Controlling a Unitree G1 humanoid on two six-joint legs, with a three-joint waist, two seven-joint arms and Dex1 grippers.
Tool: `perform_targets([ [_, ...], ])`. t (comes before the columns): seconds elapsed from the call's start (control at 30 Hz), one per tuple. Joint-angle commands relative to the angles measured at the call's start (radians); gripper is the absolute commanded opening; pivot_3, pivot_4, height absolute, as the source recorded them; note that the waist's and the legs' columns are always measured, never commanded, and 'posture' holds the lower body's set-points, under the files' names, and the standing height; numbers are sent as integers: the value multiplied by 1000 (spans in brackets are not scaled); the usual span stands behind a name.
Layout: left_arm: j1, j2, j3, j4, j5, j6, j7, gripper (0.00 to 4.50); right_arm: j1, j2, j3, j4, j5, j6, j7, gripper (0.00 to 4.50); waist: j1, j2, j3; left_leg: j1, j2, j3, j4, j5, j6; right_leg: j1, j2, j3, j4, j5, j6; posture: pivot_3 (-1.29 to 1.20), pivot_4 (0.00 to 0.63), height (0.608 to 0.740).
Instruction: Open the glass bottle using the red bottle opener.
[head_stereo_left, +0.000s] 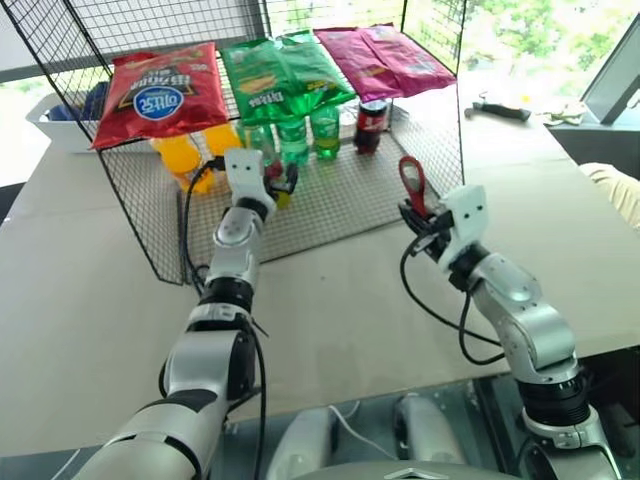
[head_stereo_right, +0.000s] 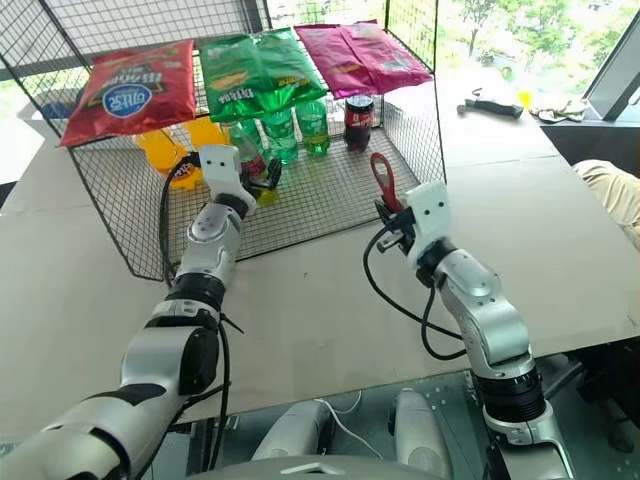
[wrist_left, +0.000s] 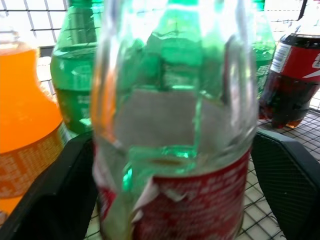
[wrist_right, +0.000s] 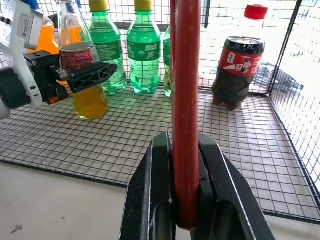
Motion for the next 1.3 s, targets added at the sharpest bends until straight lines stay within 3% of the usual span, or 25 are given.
perform_targets([
  [0.03,-37,18,-4,17,8,-31,-19,2798,-30,18,-26,-29,11,-4,-13,0,-1,0,0,0,0,0,0,0,0,0,0,0,0,0,0,0,150,740],
  [0.23,0,26,-8,-35,0,-17,-58,2809,-34,25,-26,-19,2,-10,-12,0,-3,0,0,0,0,0,0,0,0,0,0,0,0,0,0,0,150,740],
  [0.4,88,15,-36,-201,-41,80,-168,2809,-36,27,-26,-19,1,-12,-13,0,-4,0,0,0,0,0,0,0,0,0,0,0,0,0,0,0,150,740],
  [0.7,395,55,-104,-860,-274,537,-372,2809,-51,27,-34,2,-6,-34,-11,0,-6,0,0,0,2,1,0,0,0,0,0,2,2,0,0,0,150,740],
  [0.9,563,112,-113,-1131,-379,729,-409,2809,-64,25,-44,17,-13,-45,-13,0,-7,1,0,1,4,1,0,0,0,0,1,2,2,0,0,0,150,740],
  [1.23,675,112,-137,-1190,-319,601,-426,2809,-73,28,-43,35,-23,-55,-3,0,-1,1,0,1,4,2,0,0,0,0,1,2,1,0,0,0,150,740],
  [1.3,679,106,-136,-1189,-318,580,-426,3859,-73,28,-44,37,-25,-56,0,0,-1,1,0,1,4,2,0,0,0,0,1,2,1,0,0,0,150,740],
])
